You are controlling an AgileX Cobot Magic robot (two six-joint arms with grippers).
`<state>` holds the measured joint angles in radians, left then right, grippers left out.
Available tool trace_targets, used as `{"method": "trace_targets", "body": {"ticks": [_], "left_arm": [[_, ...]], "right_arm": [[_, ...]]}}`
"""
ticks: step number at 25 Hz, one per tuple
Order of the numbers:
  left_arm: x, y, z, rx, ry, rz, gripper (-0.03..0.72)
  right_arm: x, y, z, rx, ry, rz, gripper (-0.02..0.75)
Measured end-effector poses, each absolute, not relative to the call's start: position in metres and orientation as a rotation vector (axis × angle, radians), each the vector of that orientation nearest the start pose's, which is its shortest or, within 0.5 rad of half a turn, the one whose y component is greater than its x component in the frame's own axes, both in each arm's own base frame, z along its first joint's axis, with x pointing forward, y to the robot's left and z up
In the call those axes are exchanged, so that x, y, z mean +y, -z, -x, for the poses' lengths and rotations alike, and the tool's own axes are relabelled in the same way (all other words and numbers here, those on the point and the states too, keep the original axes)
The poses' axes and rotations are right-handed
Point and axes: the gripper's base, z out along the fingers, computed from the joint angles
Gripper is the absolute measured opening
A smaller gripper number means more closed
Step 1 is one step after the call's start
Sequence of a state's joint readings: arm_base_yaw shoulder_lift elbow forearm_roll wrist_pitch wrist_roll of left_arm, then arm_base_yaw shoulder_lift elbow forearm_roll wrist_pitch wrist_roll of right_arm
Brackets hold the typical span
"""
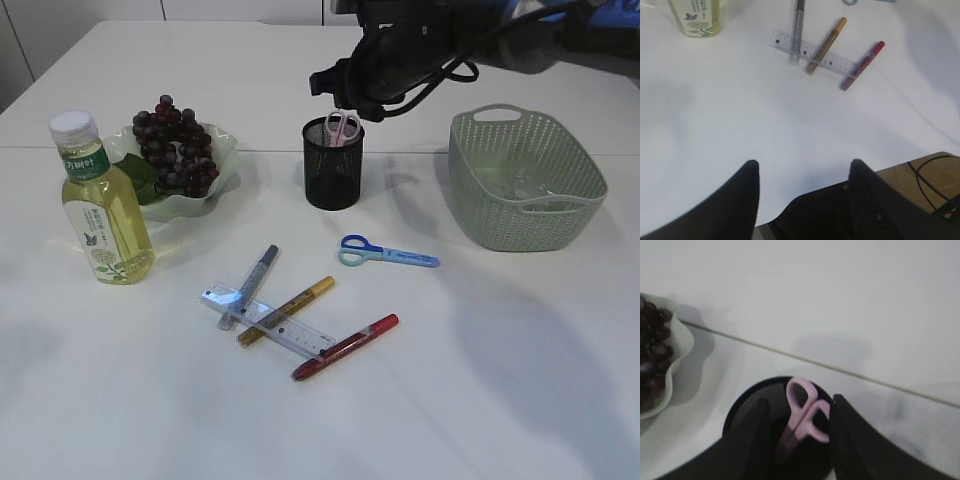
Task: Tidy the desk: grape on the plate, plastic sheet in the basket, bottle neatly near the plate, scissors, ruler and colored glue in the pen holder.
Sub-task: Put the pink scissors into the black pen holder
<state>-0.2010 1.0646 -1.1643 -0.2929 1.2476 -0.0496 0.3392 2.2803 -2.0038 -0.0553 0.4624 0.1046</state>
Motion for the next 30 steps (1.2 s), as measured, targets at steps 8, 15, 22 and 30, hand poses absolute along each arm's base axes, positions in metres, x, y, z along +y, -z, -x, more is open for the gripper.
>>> {"method": "trace_targets", "body": {"ticks": [8,15,22,30], "left_arm": [[-0.061,-0.381,-0.174,2.629,0.483,-0.172,0.415],[-0.061,-0.381,-0.174,2.629,0.483,-0.172,0.415],[-0.061,-0.381,-0.174,2.629,0.483,-0.172,0.415],[-0.061,-0.381,-0.174,2.629,0.483,-0.172,0.415]], "right_arm": [[0.183,-0.263,-0.474,2.589,-0.185,0.394,0.323],[0.193,-0.267,-0.456,2.674,-0.197,0.663,0.323],[0.188,-0.278,-0.444,2.657,-0.184,0.756,0.323],[0.174,-0.292,-0.412,2.504,-0.075,1.248,0.323]]}}
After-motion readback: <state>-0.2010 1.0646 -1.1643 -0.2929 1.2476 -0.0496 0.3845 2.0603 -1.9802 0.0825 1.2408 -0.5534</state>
